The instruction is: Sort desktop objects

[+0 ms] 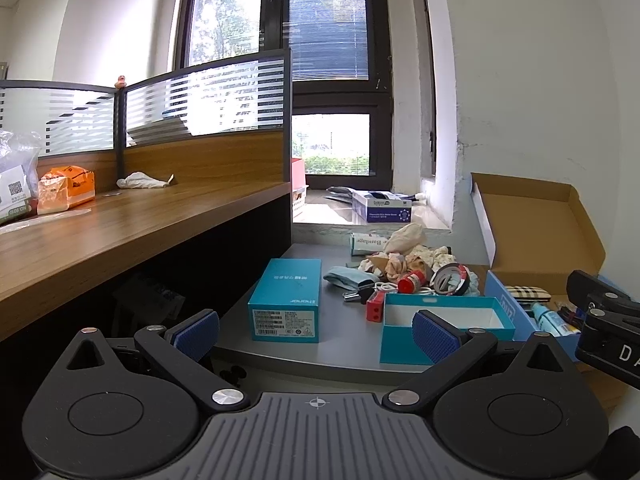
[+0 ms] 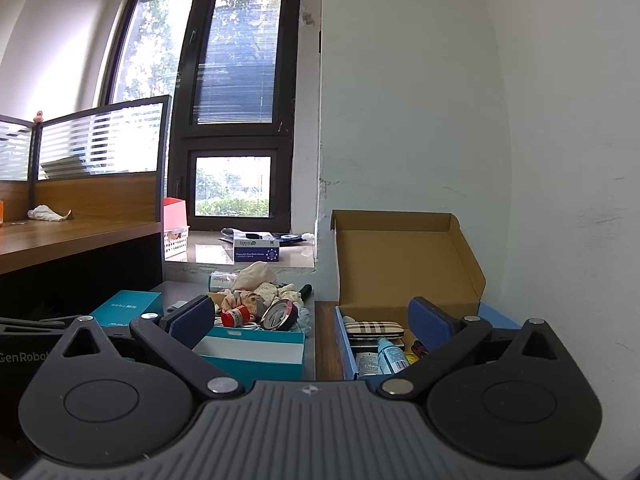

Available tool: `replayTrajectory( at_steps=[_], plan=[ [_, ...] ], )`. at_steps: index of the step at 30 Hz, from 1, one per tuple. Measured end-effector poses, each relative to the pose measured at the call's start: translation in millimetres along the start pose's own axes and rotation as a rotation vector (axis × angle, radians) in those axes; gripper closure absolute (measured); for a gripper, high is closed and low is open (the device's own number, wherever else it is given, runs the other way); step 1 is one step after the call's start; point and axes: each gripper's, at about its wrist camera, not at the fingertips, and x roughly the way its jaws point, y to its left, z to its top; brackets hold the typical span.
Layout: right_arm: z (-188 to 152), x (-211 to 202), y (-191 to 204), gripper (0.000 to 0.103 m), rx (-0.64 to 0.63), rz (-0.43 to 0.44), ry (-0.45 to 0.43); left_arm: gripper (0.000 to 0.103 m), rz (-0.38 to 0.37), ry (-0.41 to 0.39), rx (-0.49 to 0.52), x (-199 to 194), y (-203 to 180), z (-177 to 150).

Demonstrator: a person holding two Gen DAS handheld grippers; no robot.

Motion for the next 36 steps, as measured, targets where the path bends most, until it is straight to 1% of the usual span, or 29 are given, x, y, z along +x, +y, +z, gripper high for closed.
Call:
replayTrajectory(
  at_steps=[6, 9, 11, 13, 17, 21, 23, 36],
  plan=[
    [-1, 0, -3, 0.000, -0.001, -0.002, -0.005, 0.000, 0.000, 0.003, -0.001, -2, 1, 0],
    [0, -3, 6, 0.000, -0.002, 0.001, -0.003, 0.000, 0.000, 0.000, 0.007, -4, -2, 5],
    [1, -7, 7, 0.000, -0.005, 0.002, -0.005, 0.000, 0.001, -0.009, 0.012, -3, -1, 1],
    [-2, 0, 8, 0.000, -0.007, 0.004, -0.007, 0.000, 0.002, -0.009, 0.011, -2, -2, 1],
    [-3, -2, 10, 0.000, -0.004, 0.027, 0.001, 0.000, 0.000, -0.010, 0.014, -2, -2, 1],
    [-4, -10, 14, 0.000, -0.009, 0.030, -0.001, 0.000, -0.005, -0.014, 0.022, -3, -2, 1],
    [-4, -3, 13, 0.000, -0.010, 0.034, 0.007, 0.000, -0.003, -0.018, 0.025, -4, -2, 1],
    [-1, -13, 16, 0.000, -0.018, 0.030, 0.009, 0.000, -0.004, -0.018, 0.030, -5, -3, 1]
  ],
)
